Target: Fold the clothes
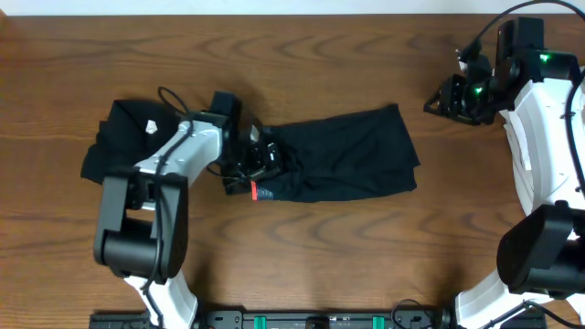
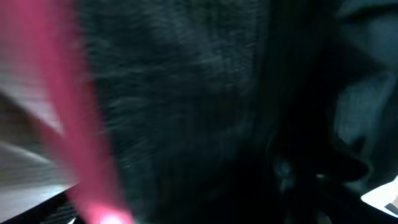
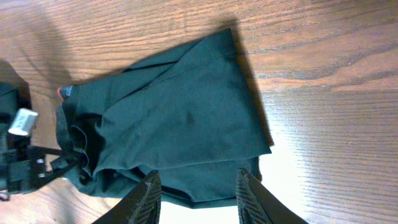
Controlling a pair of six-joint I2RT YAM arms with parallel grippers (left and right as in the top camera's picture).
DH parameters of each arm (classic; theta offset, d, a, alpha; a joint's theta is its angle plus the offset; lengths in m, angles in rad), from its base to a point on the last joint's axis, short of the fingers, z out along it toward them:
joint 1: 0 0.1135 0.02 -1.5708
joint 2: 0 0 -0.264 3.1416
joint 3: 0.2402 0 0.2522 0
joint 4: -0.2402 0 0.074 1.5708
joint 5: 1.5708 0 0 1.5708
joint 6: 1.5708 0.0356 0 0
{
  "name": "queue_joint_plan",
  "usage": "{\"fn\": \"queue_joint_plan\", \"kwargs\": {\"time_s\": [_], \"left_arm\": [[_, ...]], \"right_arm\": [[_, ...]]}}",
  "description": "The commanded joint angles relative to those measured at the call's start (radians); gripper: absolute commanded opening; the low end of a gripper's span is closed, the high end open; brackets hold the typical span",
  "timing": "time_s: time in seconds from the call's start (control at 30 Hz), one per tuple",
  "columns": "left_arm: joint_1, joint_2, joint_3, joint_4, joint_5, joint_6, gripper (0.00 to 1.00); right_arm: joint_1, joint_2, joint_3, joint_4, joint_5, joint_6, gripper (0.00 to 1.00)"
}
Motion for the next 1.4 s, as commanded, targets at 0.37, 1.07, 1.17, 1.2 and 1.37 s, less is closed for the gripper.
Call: {"fn": "queue_joint_plan", "kwargs": {"time_s": [0.37, 1.07, 1.17, 1.2, 1.37], "left_arm": [[-0.074, 0.119, -0.005, 0.16, 0.003, -0.101, 0.21], [-0.005, -0.219, 0.481, -0.603, -0.478, 0.322, 0.06], [-0.062, -0.2, 0.481, -0.596, -0.478, 0.322, 0.06], [-0.081, -0.191, 0.48, -0.59, -0.478, 0.32, 0.06], [-0.199, -0.119, 0.48, -0.531, -0.478, 0.29, 0.06]], "right_arm": [[0.0, -0.019, 0.017, -0.006, -0.009, -0.013, 0.36], [0.0, -0.019, 0.017, -0.01, -0.009, -0.013, 0.35], [0.0, -0.019, 0.017, -0.01, -0.01, -0.008, 0.35], [0.0, -0.019, 0.017, -0.01, -0.014, -0.006, 0.35], [0.0, -0.019, 0.017, -0.014, -0.023, -0.005, 0.35]]}}
